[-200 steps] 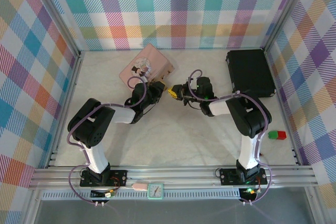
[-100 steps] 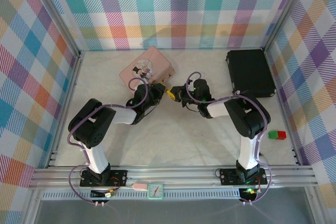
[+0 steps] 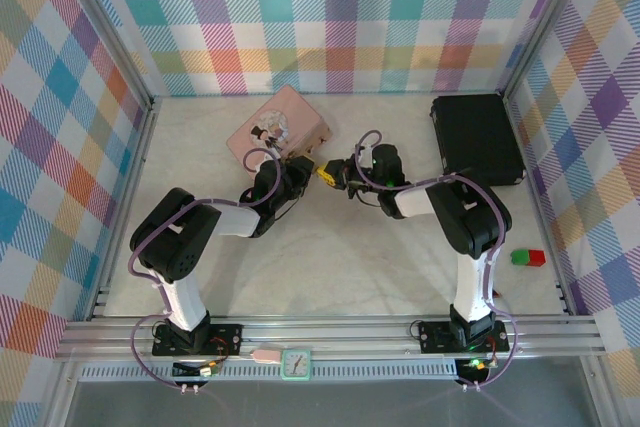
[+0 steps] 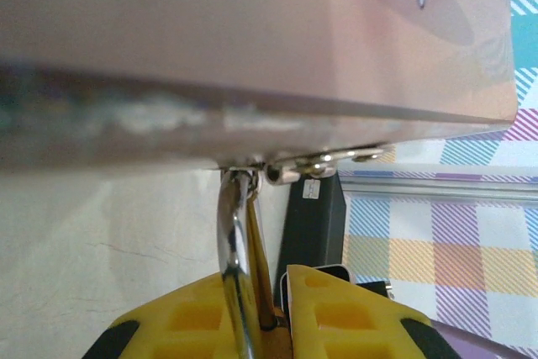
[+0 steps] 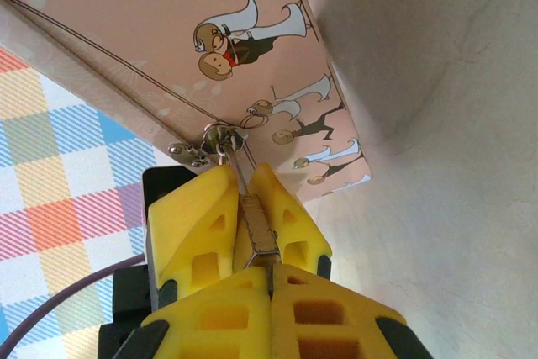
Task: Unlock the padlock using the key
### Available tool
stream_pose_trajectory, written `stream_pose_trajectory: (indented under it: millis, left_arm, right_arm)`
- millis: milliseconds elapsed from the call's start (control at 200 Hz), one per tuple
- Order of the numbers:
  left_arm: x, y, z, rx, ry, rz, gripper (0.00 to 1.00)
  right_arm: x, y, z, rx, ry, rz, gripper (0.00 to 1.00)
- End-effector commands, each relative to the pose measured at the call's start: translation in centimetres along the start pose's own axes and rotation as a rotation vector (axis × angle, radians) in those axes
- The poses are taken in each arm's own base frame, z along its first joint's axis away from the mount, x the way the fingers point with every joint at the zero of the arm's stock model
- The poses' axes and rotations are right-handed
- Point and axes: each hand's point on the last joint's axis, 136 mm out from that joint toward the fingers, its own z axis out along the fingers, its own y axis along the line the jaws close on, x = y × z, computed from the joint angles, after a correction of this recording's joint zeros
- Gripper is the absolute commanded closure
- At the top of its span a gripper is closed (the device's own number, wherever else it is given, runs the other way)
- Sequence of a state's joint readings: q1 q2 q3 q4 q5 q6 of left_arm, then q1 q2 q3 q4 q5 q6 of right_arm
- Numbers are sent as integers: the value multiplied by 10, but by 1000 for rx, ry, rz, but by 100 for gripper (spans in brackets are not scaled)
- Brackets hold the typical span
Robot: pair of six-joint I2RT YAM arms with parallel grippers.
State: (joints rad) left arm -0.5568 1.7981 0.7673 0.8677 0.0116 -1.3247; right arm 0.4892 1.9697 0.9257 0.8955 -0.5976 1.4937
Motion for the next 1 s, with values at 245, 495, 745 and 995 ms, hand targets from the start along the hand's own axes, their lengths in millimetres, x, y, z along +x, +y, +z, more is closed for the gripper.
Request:
stream_pose_trajectory:
  millis: [245, 495, 745, 995]
  left_arm:
    - [87, -75, -23, 299, 362, 59, 100]
    - [77, -67, -20, 232, 304, 73, 100]
    - [51, -46, -9, 142, 179, 81, 100]
    - [43, -49, -4, 148, 152, 94, 100]
  right_arm:
    - [-21, 4, 1, 18, -21, -53, 100]
    - [-23, 6, 1, 6, -50, -56, 100]
    - [-10, 10, -16, 15, -48, -76, 72]
    - [-4, 0, -29, 35, -69, -84, 56]
